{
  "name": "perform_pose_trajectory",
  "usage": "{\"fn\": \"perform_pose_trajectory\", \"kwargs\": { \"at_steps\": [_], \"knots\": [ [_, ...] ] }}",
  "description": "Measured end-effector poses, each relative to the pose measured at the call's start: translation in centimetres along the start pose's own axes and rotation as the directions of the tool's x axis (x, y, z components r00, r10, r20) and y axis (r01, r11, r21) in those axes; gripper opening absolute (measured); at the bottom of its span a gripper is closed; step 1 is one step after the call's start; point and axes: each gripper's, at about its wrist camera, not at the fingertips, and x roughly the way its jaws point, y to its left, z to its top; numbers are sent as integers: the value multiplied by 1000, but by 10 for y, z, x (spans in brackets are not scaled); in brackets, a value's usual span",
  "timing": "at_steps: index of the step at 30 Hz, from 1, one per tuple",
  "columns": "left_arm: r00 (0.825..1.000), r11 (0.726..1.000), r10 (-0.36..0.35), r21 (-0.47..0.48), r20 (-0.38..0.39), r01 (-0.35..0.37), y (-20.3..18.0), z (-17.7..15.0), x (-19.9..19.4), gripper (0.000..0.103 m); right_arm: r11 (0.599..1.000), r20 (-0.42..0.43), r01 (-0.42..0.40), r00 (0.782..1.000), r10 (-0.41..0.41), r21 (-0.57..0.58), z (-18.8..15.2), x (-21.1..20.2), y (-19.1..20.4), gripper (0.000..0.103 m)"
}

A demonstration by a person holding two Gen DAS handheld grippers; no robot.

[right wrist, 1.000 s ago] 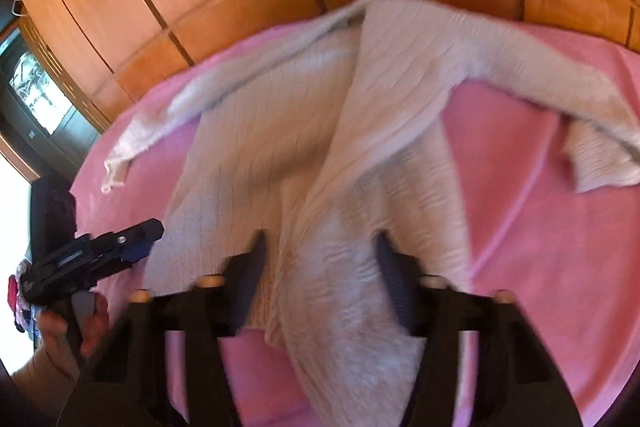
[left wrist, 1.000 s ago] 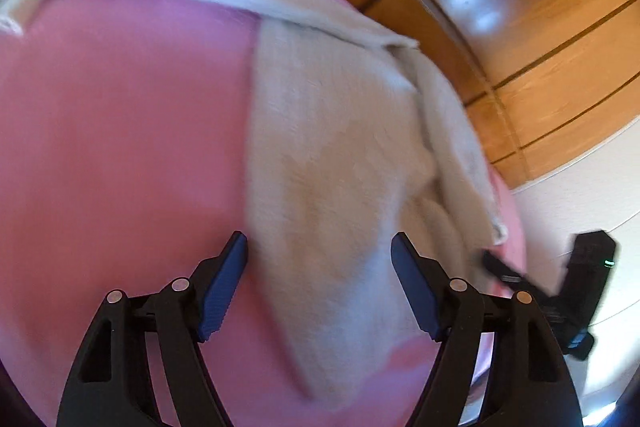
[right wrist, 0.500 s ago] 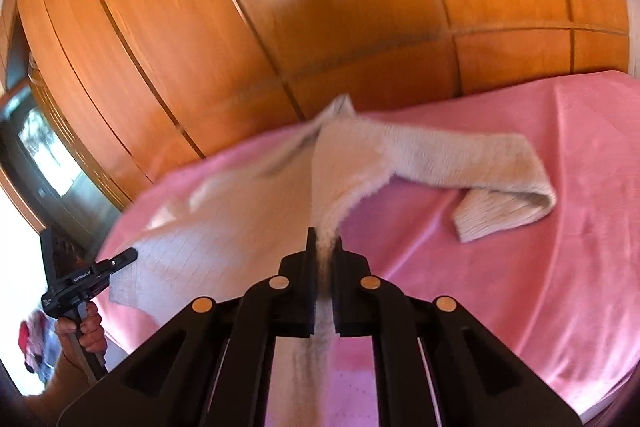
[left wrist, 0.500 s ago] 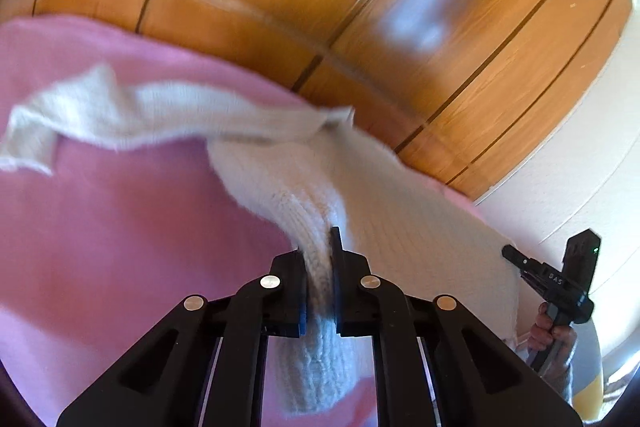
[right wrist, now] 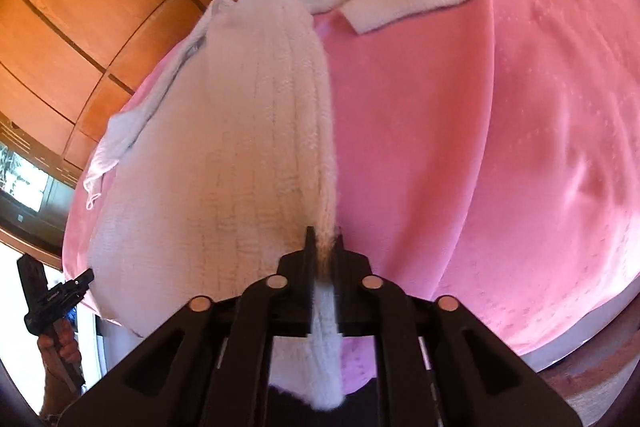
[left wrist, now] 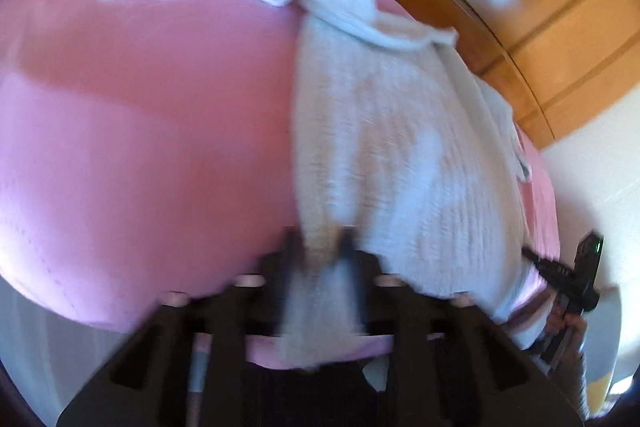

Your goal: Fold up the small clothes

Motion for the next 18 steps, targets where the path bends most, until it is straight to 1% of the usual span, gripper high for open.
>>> {"fn": "perform_pose_trajectory", "kwargs": {
  "at_steps": [1,2,3,5,6,7,8,9,10,11,12,13,15,18],
  "knots": [
    [1000,999,-25,-36,17,25,6,2,-4,56,1000,8,-7,1000,7,13,2,0,-2,21],
    [998,996,-51,-71,39,53,13,5,-6,58,1000,15,-13,1000,13,13,4,-3,-1,29],
    [997,995,-55,-80,46,59,16,8,-5,58,1000,27,-14,1000,14,11,7,-4,0,33],
    [996,995,-67,-70,60,72,15,15,0,58,1000,27,-25,999,24,12,11,-2,3,47],
    [994,994,-83,-63,65,87,13,18,3,58,1000,25,-24,999,23,13,11,2,5,47],
    [992,992,-114,-55,61,117,11,23,9,58,1000,26,-14,1000,14,6,11,7,7,47],
    [989,989,-135,-48,51,138,11,23,12,58,1000,33,4,999,-4,-11,10,10,12,43],
    [989,989,-145,-37,39,146,7,20,19,53,999,38,17,999,-16,-27,11,11,16,37],
    [988,988,-153,-31,32,154,4,19,23,28,999,32,15,999,-14,-39,12,11,17,15],
    [982,982,-188,-34,3,188,3,20,30,7,999,30,14,999,-13,-43,10,11,14,7],
    [979,978,-204,-40,5,204,4,18,29,7,998,35,23,999,-21,-50,10,10,14,6],
    [975,975,-219,-39,22,220,1,17,26,5,998,41,27,999,-25,-57,10,6,15,6],
    [958,959,-282,-12,55,283,-10,15,6,4,998,75,-8,997,12,-62,11,-11,17,5],
    [933,937,-349,8,84,350,-20,13,-32,4,997,124,-52,991,59,-62,15,-43,17,5]
  ]
}}
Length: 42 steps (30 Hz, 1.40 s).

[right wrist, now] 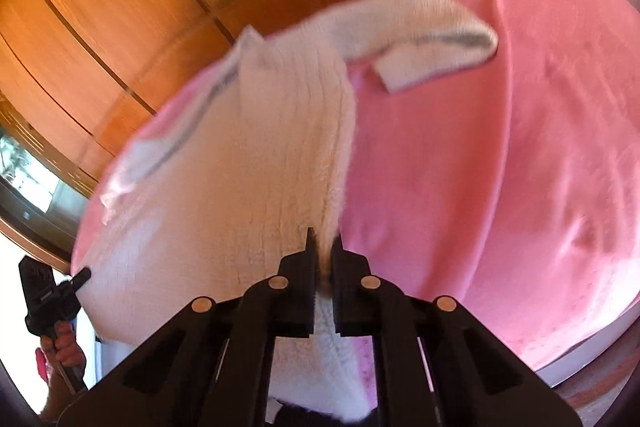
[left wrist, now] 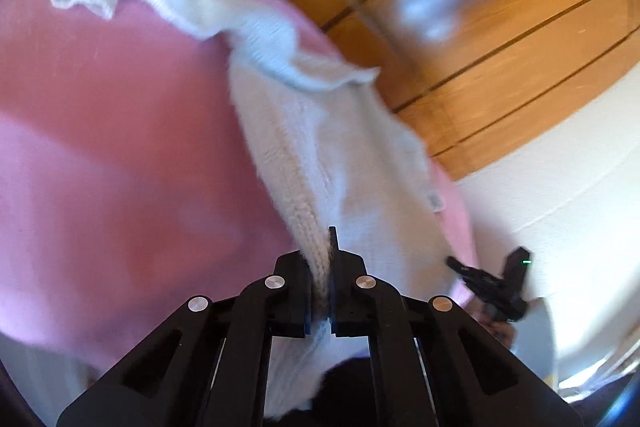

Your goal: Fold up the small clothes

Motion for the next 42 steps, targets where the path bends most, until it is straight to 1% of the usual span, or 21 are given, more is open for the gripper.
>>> {"fn": "perform_pose_trajectory", "kwargs": {
  "at_steps": [4,6,8,9,13,15,18,21,24,26,27,28,30,31,33,35,36,38,40,41,42],
  "knots": [
    [986,985,161,71,-35,-159,-7,-8,1,4,996,-6,85,996,-85,-16,1,0,-7,5],
    [961,964,259,97,-96,-250,3,-13,21,6,992,-52,124,991,-124,-3,-4,15,-15,5],
    [908,912,403,129,-116,-388,10,-19,38,19,982,-83,184,979,-186,-29,-10,29,-16,6],
    [904,909,411,131,-118,-396,14,-21,41,20,980,-94,194,976,-196,-39,-11,33,-14,6],
    [904,904,422,105,-67,-414,16,-13,33,23,943,-10,313,949,-316,-110,-8,27,3,48],
    [873,868,487,106,15,-485,16,-3,20,52,945,69,310,950,-304,-103,0,18,15,61],
    [823,819,551,101,140,-565,14,18,2,60,962,113,239,968,-225,-131,9,27,47,67],
    [720,717,662,107,208,-689,19,46,-1,63,970,84,159,986,-145,-186,12,56,82,67],
    [659,669,715,45,233,-742,44,77,-15,63,963,30,81,997,-76,-258,2,88,117,67],
    [574,586,775,39,264,-809,57,96,-16,63,947,-10,44,999,-50,-317,-5,109,139,65],
    [551,564,792,31,261,-825,65,105,-16,63,939,-31,27,999,-40,-343,-8,116,149,64],
    [547,563,799,8,250,-826,74,115,-17,63,932,-46,15,998,-34,-362,-10,122,156,61],
    [577,601,777,-25,250,-799,88,134,-20,69,921,-79,-11,997,-21,-389,-7,138,171,60],
    [561,585,786,-20,259,-811,93,143,-17,79,919,-88,-26,996,-9,-394,-4,144,176,57],
    [524,545,807,-2,272,-838,103,160,-7,79,917,-100,-49,995,10,-397,5,157,185,49],
    [529,549,809,-11,256,-836,120,177,-1,79,915,-105,-64,994,24,-399,19,170,193,40],
    [541,562,806,-24,242,-827,129,184,0,79,911,-105,-71,994,30,-407,26,177,198,37],
    [610,630,767,-56,200,-774,152,195,2,66,901,-108,-74,994,31,-427,36,193,202,33],
    [652,669,739,-69,170,-740,163,201,4,38,894,-124,-75,992,22,-441,48,213,212,30],
    [679,697,711,-57,185,-715,164,202,2,8,887,-134,-77,991,17,-456,53,225,218,28],
    [693,711,696,-47,185,-702,162,203,2,6,876,-146,-80,989,11,-475,55,234,223,28]
  ]
}}
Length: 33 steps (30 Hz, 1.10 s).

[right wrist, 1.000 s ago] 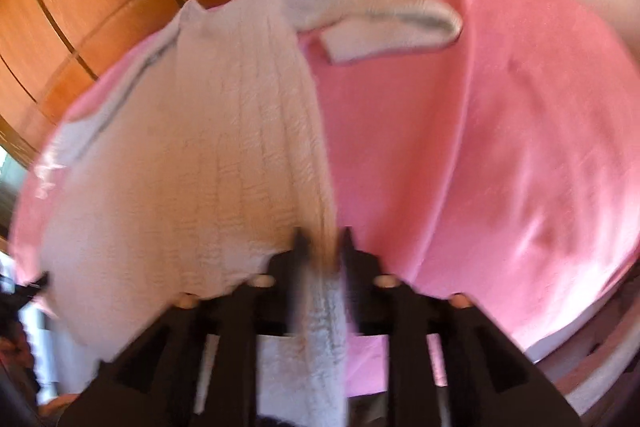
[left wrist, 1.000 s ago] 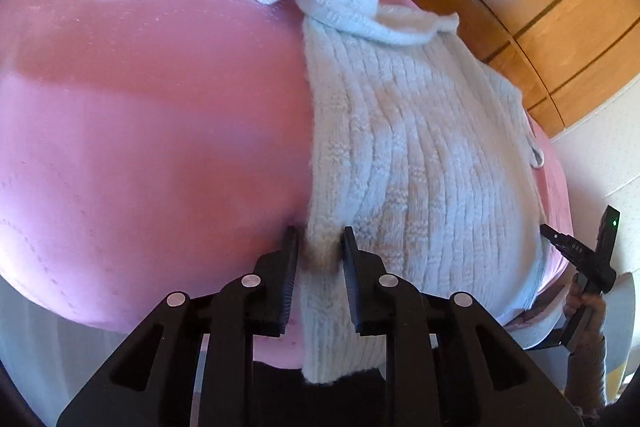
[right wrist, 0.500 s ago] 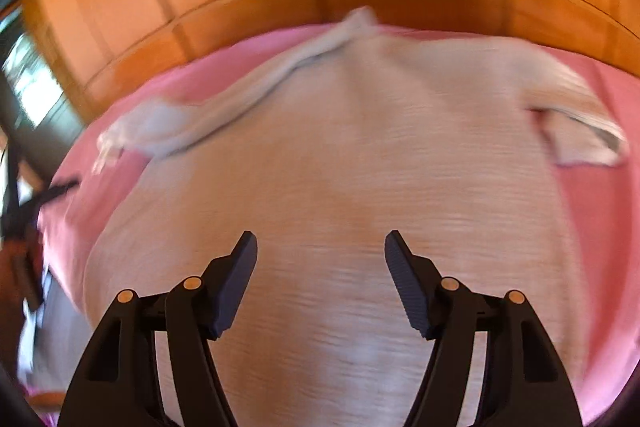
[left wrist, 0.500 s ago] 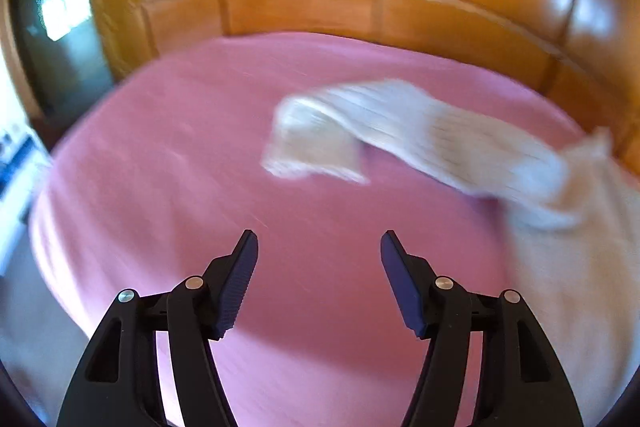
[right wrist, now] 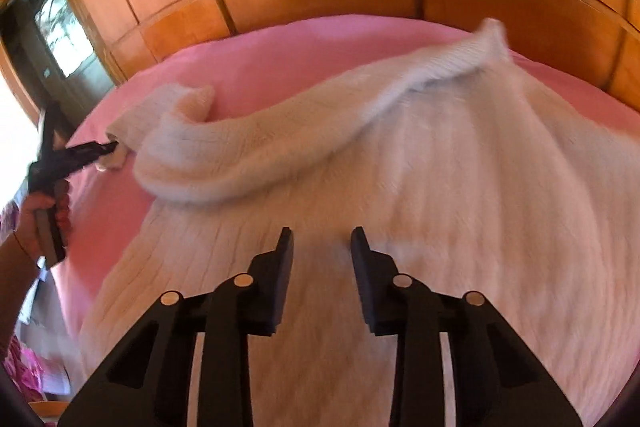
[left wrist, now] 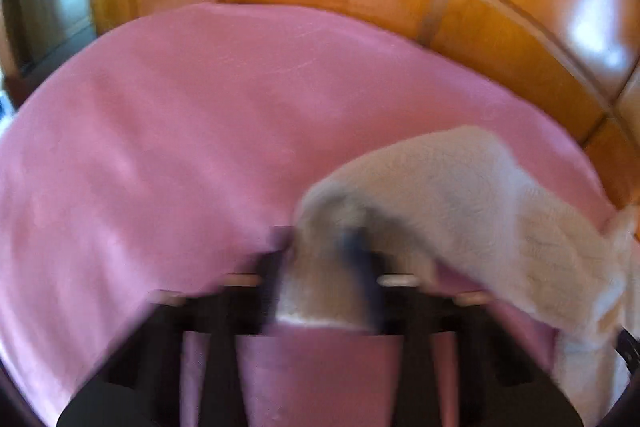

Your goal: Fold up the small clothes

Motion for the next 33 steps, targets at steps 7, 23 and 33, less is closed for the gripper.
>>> {"fn": "perform_pose_trajectory", "kwargs": {
  "at_steps": [7,23,33],
  "knots": [
    [989,993,-121,15,89,120,10,5,-70,4,990,-39,-27,999,22,-140,47,52,31,28],
    [987,995,46,-84,-156,-60,101,29,-123,4,998,131,33,991,-26,-52,114,39,24,37],
    [988,997,52,-42,-145,-59,91,8,-142,4,941,-155,-189,976,150,-280,36,50,60,31]
  ]
}}
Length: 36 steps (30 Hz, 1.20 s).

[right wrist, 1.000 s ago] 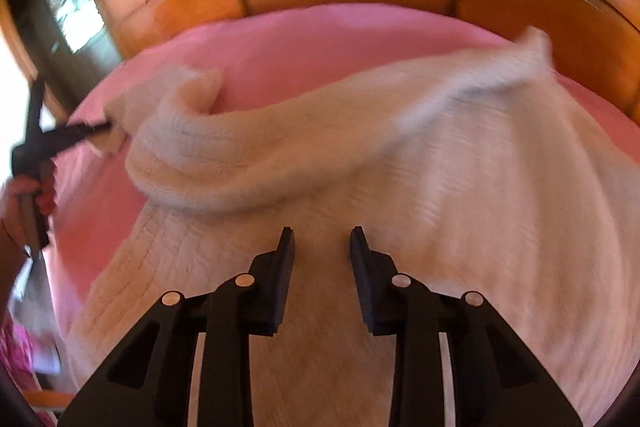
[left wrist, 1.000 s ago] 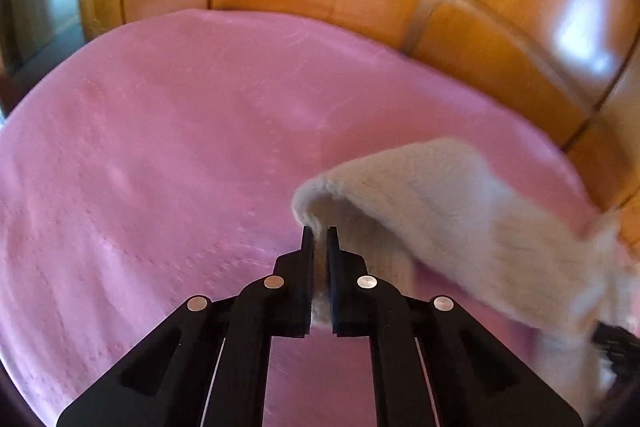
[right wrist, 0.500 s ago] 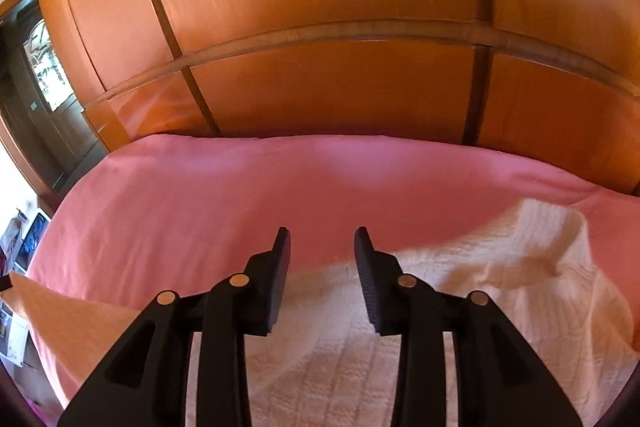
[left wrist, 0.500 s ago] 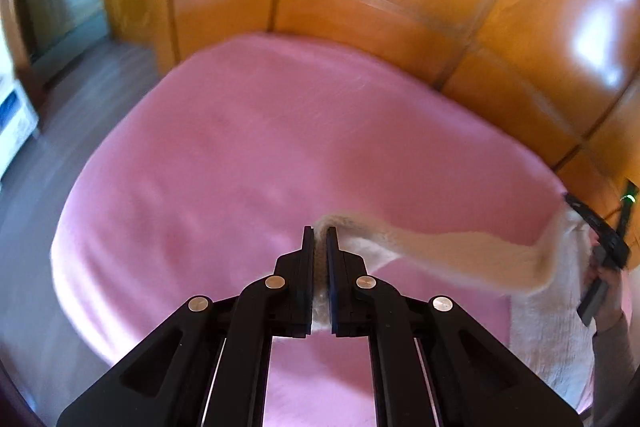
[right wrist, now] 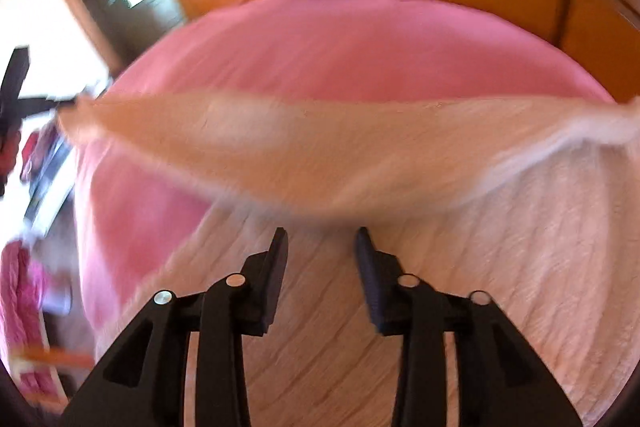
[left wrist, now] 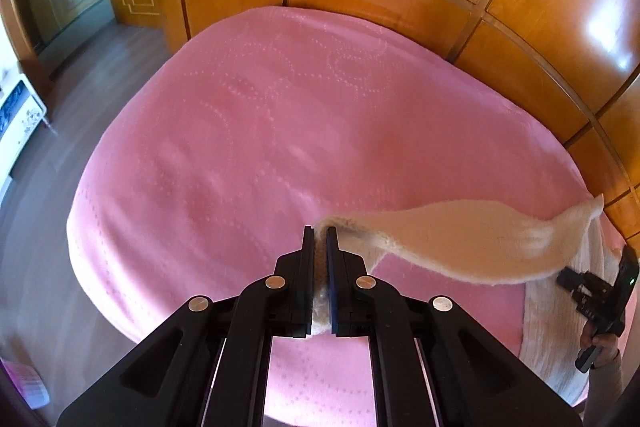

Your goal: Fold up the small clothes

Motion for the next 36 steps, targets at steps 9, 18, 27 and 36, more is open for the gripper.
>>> {"fn": "perform_pose_trajectory", "kwargs": {
  "at_steps": [9,18,27,36],
  "knots": [
    [996,997,-70,-35,59,72,-6,-33,-50,4,992,139,127,982,-125,-4,81,35,2,22],
    [994,985,-75,-161,-83,61,16,-5,4,4,958,297,249,913,-280,140,160,6,-23,43],
    [981,938,171,-291,-87,-189,69,44,65,6,974,164,217,960,-226,73,63,16,8,51],
    [998,939,19,-343,57,1,77,-26,54,64,985,145,168,974,-173,46,127,31,9,51]
  ]
}}
